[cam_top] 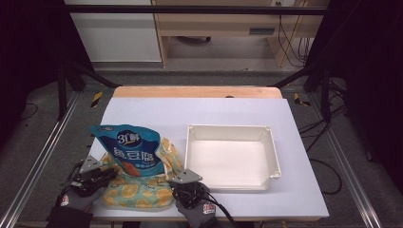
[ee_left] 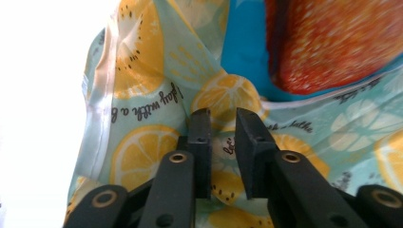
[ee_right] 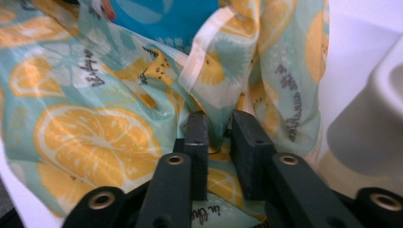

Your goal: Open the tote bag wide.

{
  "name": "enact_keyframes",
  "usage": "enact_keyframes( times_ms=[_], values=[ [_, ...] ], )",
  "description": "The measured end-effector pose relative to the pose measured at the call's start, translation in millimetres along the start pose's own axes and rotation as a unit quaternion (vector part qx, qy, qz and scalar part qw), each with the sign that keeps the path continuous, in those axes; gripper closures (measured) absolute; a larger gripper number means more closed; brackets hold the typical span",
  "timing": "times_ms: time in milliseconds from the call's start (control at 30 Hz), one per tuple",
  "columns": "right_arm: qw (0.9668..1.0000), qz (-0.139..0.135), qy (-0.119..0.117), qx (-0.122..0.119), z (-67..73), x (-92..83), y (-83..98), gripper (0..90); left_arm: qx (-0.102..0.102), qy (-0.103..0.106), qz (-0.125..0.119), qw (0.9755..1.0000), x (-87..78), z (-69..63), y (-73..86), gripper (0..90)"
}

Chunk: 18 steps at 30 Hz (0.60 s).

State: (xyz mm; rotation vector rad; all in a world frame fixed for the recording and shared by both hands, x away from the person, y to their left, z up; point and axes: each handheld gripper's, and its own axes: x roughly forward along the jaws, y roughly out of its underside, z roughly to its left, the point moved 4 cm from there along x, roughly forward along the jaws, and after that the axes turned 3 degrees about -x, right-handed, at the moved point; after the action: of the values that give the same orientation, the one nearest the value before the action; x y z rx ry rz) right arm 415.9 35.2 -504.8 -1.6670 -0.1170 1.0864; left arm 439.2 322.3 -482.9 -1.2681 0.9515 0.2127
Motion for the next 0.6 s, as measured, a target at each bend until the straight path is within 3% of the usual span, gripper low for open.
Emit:
enact_keyframes(
  times_ms=[333, 600],
  values=[
    [0.999, -0.044, -0.013, -0.002, 4.9, -14.8, -17.4, 65.3, -0.016, 0.006, -0.051, 0.9985, -19.5, -2.3, -8.1, 65.8],
    [0.9966, -0.081, -0.017, -0.008, 2.6, -32.0, -35.8, 59.9, -0.022, 0.004, -0.105, 0.9942, -41.0, -5.9, -19.9, 57.1]
  ],
)
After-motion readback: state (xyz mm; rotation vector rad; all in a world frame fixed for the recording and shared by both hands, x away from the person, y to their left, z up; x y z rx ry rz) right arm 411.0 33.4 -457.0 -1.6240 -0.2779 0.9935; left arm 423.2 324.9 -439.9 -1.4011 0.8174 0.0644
